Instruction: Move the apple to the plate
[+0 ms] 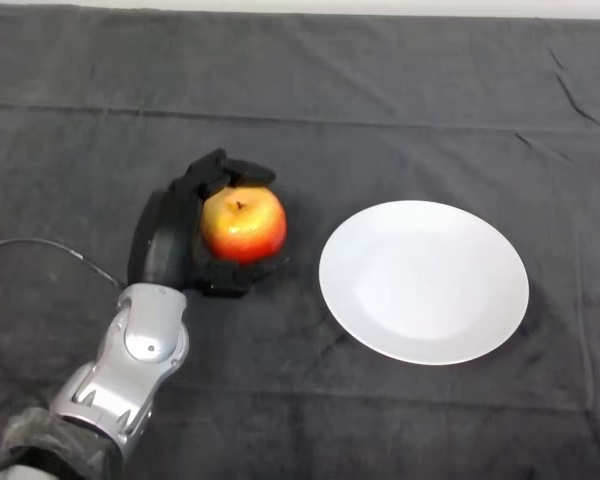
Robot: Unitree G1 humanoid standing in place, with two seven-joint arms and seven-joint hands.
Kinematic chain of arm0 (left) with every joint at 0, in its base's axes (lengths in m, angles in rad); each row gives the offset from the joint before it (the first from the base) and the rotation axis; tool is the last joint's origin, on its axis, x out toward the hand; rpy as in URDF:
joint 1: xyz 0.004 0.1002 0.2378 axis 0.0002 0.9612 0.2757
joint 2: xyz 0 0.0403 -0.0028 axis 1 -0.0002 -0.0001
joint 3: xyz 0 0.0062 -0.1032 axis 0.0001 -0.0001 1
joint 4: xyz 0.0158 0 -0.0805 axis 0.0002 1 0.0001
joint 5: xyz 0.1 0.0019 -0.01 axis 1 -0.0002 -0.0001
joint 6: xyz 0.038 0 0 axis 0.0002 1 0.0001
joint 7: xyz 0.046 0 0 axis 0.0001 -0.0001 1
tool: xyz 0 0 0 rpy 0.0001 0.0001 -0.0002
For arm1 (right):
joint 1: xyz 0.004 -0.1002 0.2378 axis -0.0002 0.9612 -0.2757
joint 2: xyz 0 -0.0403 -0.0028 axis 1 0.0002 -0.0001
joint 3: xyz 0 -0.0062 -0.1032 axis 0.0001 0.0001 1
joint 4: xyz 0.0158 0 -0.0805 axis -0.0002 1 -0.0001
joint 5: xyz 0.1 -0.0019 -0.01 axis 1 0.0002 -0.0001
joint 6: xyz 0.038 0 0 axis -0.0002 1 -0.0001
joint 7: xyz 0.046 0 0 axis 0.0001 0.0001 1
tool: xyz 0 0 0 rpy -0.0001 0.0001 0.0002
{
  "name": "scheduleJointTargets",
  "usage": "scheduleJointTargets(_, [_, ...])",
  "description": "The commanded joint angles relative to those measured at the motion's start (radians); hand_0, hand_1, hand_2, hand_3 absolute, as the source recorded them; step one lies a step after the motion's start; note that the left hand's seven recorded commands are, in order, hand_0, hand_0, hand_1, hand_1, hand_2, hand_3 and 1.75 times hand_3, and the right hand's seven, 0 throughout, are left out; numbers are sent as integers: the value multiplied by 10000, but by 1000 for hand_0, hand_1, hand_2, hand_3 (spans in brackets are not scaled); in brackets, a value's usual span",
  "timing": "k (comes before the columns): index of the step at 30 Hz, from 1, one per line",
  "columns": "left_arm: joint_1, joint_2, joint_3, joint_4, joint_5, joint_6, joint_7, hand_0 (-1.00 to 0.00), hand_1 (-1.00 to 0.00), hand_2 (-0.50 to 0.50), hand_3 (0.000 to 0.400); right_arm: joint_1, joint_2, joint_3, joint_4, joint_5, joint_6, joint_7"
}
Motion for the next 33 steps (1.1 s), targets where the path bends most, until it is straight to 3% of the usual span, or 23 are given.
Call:
scheduleJointTargets(1, [-579, -88, -397, 169, 190, -58, 157, -1000, -1000, 0, 400, 100, 77, -98, -390, 108, -82, -49])
scheduleJointTargets(11, [-1029, -533, -1405, 793, -39, -407, 341, -1000, -1000, 0, 400, 95, 69, -102, -370, 112, -85, -40])
scheduleJointTargets(33, [-1553, -900, -3791, 1585, -1150, -955, 536, -1000, -1000, 0, 400, 75, 41, -118, -300, 123, -98, -1])
